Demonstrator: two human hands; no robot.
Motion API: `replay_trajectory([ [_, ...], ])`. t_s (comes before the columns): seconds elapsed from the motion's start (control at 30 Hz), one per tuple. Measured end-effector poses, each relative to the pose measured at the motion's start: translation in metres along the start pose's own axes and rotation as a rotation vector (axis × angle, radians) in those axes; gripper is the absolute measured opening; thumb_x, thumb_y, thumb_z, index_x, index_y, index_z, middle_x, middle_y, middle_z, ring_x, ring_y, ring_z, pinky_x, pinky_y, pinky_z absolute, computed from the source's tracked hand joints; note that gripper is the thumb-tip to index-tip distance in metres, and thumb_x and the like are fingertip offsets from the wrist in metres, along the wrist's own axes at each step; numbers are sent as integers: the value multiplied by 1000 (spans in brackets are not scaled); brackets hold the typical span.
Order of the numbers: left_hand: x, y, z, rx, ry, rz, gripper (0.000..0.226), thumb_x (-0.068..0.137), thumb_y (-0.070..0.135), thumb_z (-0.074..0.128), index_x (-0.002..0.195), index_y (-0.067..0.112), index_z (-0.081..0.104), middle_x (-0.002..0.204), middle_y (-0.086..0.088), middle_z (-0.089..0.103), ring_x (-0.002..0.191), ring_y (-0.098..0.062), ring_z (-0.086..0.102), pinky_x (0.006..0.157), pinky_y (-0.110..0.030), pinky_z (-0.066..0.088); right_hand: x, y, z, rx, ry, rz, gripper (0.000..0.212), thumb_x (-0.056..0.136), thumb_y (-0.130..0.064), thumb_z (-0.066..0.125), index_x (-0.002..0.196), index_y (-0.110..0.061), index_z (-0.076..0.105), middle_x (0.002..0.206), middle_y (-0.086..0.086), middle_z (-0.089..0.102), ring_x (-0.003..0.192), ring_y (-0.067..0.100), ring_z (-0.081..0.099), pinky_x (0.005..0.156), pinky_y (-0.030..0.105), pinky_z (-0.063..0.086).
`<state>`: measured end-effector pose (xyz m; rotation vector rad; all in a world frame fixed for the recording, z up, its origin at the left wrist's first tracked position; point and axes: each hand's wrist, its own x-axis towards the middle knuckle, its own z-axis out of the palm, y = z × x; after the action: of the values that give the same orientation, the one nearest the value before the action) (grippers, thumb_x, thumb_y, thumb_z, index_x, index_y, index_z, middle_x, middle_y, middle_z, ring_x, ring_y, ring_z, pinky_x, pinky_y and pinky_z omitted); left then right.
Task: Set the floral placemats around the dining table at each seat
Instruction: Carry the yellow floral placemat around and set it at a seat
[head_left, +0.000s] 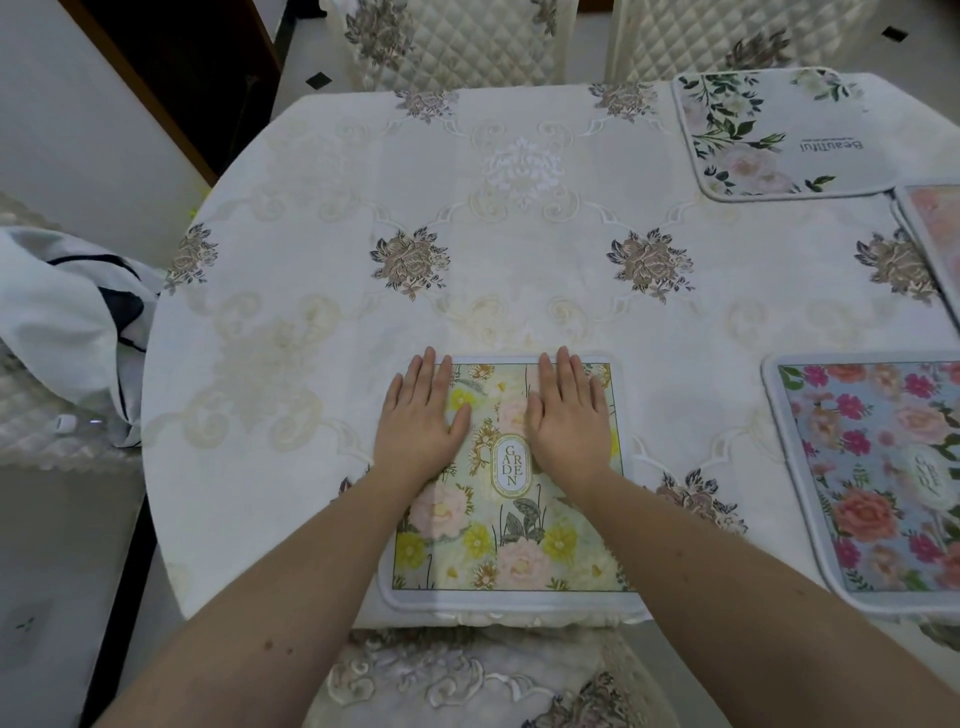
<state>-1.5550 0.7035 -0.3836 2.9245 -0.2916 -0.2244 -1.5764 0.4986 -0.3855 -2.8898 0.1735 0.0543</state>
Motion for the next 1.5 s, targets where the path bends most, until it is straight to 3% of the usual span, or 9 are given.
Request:
replay_trajectory([
  [0.27,-28,-7,3,-27,5,-34,73,99,53,19,158,15,-3,166,-5,-7,152,-17,-6,123,-34,-3,-23,27,-8,-8,-4,53,61,101,-38,16,155,-10,13,163,8,11,150,17,5,122,36,1],
  [0.7,-71,-18,7,-21,-14,4,70,102,48,21,158,15,-3,166,0,-6,152,-13,-6,124,-37,3,-65,49,-13,-41,-103,-1,63,101,-40,12,155,-11,2,164,5,-2,150,14,-5,121,32,-5],
  [1.03,-105,-31,-1,86,-78,103,71,98,52,10,157,16,-2,164,1,-7,151,-13,-6,121,-30,-9,-108,66,-18,-29,-102,-41,65,98,-43,8,156,-12,6,163,2,2,149,11,-4,120,30,-4],
  [1.27,-144,-48,-10,196,-167,149,70,101,54,17,157,12,12,165,-4,12,152,-17,9,123,-35,1,-149,88,-24,-109,-172,-146,64,100,-44,8,155,-12,7,163,2,3,150,13,-1,121,34,-2],
  [1.4,-165,-58,-15,228,-270,147,74,100,57,14,155,7,19,164,-8,16,152,-22,13,120,-41,14,-169,93,-33,-135,-215,-100,63,101,-45,8,154,-11,17,161,4,15,149,15,10,120,31,-1],
  [1.5,-171,-64,-21,257,-307,169,77,100,59,12,153,4,27,162,-10,21,151,-22,18,117,-40,19,-183,97,-35,-130,-269,-102,65,102,-48,8,153,-9,22,160,6,21,148,18,20,120,36,9],
])
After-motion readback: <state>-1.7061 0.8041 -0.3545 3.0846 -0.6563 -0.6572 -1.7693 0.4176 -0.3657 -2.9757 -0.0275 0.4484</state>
